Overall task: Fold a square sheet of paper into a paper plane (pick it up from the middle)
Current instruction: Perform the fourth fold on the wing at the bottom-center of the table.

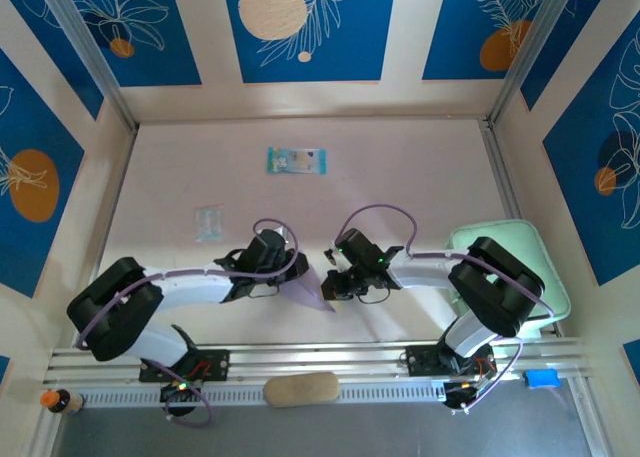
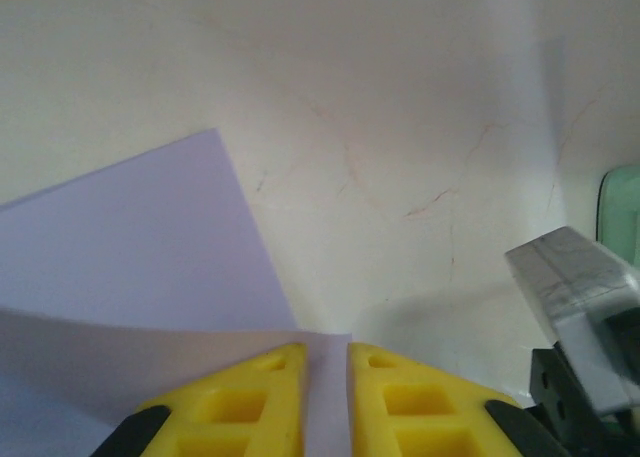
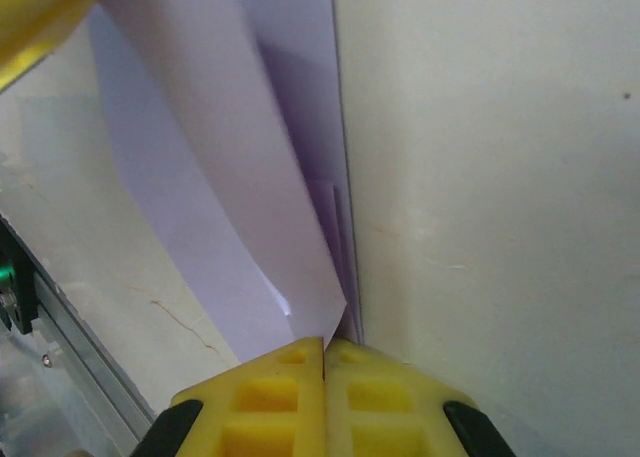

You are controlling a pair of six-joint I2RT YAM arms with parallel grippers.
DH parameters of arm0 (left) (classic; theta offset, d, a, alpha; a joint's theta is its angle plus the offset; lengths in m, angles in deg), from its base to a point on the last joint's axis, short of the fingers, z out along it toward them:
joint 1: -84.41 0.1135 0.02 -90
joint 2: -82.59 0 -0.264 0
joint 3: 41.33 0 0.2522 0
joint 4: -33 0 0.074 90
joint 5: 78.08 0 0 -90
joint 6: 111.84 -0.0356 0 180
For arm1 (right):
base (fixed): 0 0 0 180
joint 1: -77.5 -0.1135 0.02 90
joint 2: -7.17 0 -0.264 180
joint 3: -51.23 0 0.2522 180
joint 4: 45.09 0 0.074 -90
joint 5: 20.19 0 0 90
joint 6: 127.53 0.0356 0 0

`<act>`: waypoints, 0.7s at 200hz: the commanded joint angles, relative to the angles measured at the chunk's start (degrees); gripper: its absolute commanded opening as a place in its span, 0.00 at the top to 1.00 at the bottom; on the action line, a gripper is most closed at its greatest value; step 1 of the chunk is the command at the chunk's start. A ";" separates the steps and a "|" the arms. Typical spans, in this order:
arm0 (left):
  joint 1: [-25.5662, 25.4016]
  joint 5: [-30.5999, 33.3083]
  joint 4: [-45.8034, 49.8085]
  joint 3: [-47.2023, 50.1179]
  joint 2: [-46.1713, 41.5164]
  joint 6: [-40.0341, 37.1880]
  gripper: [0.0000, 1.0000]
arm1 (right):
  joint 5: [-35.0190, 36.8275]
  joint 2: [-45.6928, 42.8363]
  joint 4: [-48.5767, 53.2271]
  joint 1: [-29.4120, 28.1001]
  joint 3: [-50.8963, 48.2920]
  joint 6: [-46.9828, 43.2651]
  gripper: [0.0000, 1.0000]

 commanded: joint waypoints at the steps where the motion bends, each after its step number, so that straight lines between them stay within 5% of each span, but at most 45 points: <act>1: 0.30 -1.42 -1.24 -1.62 1.86 -1.30 0.84 | -0.92 1.03 0.40 0.22 -0.68 0.70 0.99; 140: 0.86 2.28 4.43 0.53 3.14 -0.78 0.91 | -1.57 0.59 1.85 0.57 0.21 -0.34 0.96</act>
